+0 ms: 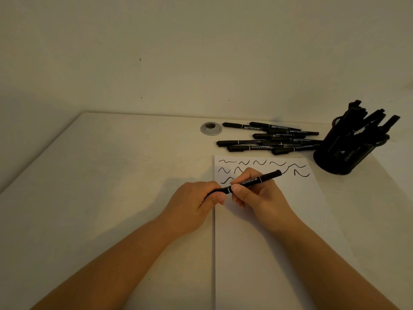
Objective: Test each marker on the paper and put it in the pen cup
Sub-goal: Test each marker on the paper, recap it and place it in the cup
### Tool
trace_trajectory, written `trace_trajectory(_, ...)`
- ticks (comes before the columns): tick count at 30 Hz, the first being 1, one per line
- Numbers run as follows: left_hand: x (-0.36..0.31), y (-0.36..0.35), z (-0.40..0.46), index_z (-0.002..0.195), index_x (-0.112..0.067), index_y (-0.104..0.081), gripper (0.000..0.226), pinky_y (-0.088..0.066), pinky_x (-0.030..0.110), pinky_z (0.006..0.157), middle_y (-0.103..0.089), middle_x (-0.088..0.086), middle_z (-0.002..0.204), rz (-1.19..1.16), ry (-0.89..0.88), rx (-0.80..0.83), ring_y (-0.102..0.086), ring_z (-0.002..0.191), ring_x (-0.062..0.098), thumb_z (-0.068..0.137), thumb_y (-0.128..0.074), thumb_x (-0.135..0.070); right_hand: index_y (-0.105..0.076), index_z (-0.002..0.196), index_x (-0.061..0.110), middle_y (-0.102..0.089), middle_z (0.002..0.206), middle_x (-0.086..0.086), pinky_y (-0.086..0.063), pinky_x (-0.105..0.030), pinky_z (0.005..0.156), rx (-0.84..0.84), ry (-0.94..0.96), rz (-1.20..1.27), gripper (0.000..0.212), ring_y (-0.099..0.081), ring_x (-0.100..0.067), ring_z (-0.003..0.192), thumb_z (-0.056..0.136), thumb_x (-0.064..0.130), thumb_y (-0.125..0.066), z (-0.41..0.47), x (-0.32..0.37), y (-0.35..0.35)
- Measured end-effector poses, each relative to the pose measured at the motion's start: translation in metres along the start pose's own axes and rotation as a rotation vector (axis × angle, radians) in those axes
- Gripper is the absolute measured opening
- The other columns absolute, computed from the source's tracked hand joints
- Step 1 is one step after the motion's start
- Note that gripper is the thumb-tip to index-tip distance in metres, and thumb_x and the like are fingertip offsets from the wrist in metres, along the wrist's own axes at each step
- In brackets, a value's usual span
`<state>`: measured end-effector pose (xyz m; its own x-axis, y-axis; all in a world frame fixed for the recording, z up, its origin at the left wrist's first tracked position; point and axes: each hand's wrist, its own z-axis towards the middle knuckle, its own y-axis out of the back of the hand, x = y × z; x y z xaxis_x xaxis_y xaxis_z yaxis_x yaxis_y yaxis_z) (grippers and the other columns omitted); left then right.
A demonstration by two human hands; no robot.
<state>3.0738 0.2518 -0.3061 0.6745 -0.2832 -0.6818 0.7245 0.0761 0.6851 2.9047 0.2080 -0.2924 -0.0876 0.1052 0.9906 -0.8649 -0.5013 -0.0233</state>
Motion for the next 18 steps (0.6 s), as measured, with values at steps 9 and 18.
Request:
trace_trajectory(9, 0.004, 0.002, 0.0, 0.066, -0.043, -0.046, 0.028, -0.029, 0.017, 0.05, -0.044, -0.011, 0.049, -0.031, -0.021, 0.1, -0.044, 0.05, 0.004, 0.085, -0.029, -0.053, -0.056, 0.08, 0.009, -0.056, 0.057, 0.004, -0.043, -0.019, 0.055, 0.111, 0.024, -0.023, 0.017, -0.05, -0.009, 0.055, 0.085, -0.007, -0.053, -0.002, -0.001, 0.002)
trace_trajectory(18, -0.002, 0.001, 0.001, 0.089, -0.029, -0.059, 0.018, -0.029, 0.018, 0.049, -0.045, -0.01, 0.054, -0.059, 0.067, 0.038, -0.043, 0.049, 0.004, 0.094, -0.043, -0.036, -0.064, 0.078, 0.012, -0.061, 0.06, 0.005, -0.045, -0.02, 0.054, -0.098, -0.045, -0.041, 0.016, -0.055, -0.008, 0.058, 0.085, -0.001, -0.057, 0.001, 0.009, -0.001)
